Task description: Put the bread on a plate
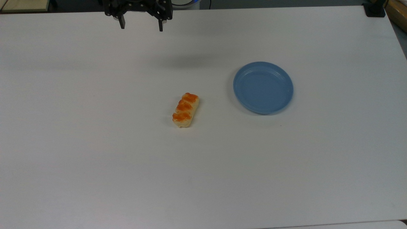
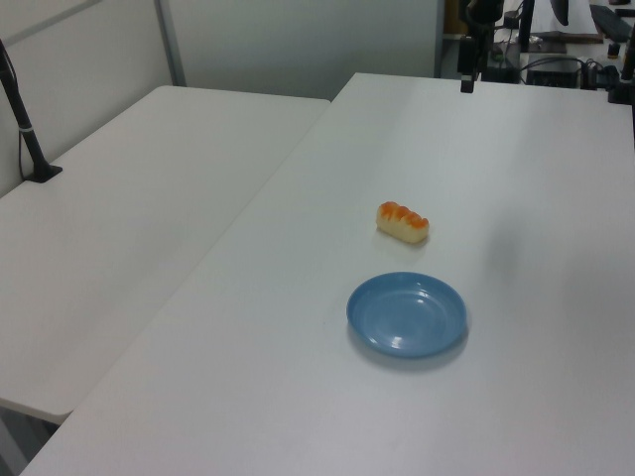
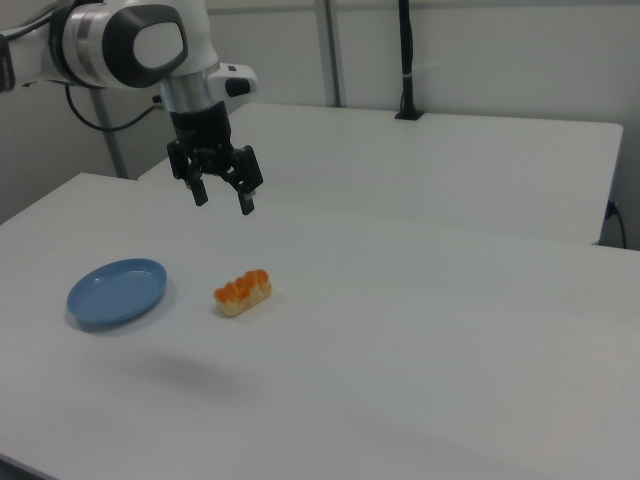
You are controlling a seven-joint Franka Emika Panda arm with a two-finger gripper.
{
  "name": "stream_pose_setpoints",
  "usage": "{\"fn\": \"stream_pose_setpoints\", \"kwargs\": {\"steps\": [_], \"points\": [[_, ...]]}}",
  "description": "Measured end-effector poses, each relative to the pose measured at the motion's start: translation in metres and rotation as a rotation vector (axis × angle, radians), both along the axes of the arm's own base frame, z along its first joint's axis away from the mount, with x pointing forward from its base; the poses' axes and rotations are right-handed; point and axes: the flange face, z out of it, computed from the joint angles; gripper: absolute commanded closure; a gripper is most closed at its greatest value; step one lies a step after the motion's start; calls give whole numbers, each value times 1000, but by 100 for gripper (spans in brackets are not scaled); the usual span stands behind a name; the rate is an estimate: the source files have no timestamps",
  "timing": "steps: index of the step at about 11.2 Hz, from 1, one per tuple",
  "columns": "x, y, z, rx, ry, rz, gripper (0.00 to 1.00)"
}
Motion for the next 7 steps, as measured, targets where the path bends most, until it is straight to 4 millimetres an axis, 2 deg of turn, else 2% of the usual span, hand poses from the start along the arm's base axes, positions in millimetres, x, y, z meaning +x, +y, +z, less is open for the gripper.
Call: {"fn": "stream_pose_setpoints", "kwargs": {"steps": [4,7], "points": [[0,4,0,37,-2,-21,0],[10,11,-13,40,-12,-189,0]]}}
